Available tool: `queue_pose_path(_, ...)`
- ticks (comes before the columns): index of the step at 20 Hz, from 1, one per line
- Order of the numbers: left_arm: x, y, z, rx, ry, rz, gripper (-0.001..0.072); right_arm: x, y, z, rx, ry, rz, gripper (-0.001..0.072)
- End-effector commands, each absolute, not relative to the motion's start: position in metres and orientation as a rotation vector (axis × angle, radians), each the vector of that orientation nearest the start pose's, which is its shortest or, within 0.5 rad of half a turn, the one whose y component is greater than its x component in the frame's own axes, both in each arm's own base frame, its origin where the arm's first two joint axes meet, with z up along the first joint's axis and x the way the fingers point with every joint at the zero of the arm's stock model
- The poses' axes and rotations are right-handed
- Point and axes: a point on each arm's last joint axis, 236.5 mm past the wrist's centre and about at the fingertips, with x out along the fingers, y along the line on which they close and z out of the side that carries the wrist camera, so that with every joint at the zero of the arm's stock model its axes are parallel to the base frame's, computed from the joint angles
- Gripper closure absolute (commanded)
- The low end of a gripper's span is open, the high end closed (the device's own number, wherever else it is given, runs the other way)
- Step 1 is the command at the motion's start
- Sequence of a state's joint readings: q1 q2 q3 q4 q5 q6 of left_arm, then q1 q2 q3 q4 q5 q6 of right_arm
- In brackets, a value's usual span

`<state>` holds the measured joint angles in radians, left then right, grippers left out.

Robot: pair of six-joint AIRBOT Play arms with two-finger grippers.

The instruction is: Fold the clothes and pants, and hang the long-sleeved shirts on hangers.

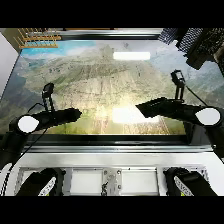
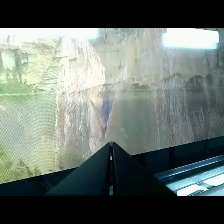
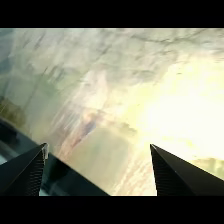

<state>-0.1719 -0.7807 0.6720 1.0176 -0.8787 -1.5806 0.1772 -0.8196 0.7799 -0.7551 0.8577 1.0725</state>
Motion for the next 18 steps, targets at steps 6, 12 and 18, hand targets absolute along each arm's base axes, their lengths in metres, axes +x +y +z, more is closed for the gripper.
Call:
queue_pose_path(6, 0.2930, -0.1480, 0.0459, -0.458, 1.015, -0.367, 0.0704, 0.3034, 0.2132, 0.1057, 0.227, 0.782, 0.758, -0.0008)
queue_pose_path(12, 0.2927, -0.1480, 0.0457, -0.457, 1.016, -0.367, 0.0704, 0.3032, 0.2133, 0.1058, 0.227, 0.782, 0.758, 0.0344)
queue_pose_path(18, 0.2926, -0.1480, 0.0456, -0.457, 1.017, -0.367, 0.0704, 0.3035, 0.2130, 0.1058, 0.228, 0.782, 0.757, 0.0687)
